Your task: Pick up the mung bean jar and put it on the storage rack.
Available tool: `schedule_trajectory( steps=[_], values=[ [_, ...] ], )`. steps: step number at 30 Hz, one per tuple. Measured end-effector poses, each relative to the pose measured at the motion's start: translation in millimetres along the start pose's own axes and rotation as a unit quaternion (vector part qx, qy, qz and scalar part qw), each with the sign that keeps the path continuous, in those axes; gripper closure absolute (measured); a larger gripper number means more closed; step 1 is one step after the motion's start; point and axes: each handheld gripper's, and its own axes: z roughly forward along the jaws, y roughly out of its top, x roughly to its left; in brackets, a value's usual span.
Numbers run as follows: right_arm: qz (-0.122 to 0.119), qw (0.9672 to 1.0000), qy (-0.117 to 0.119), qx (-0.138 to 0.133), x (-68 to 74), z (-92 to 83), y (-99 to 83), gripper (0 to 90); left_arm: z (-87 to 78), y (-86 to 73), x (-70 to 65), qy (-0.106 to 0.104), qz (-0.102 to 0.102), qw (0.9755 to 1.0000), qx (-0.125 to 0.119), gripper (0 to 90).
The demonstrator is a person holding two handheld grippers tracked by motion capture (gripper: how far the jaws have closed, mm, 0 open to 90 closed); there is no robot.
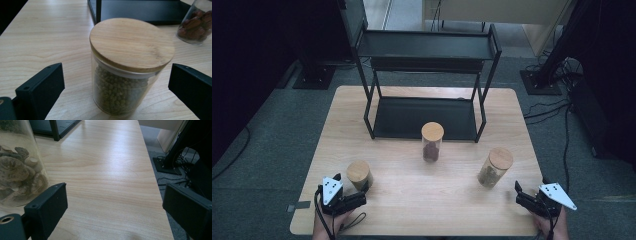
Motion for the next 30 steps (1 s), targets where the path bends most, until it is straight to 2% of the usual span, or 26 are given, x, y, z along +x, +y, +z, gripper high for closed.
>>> schedule_trajectory(
  steps=[11,18,23,30],
  values=[
    [0.0,1.0,0.0,0.0,0.1,0.0,0.0,5.8,8.7,-4.6,-3.6,0.012,0.01,0.9998,0.011,0.6],
    [-0.001,1.0,-0.001,0.0,0.2,-0.1,0.0,5.8,13.4,-6.0,-8.2,0.017,0.009,0.9996,0.021,0.6],
    [-0.001,1.0,-0.001,0.001,0.3,0.0,0.0,5.8,16.4,-5.0,-11.8,0.03,0.01,0.999,0.032,0.6],
    [-0.001,1.0,-0.002,0.0,0.3,0.0,0.0,5.8,19.0,-3.7,-13.2,0.044,0.007,0.9987,0.026,3.4]
  ],
)
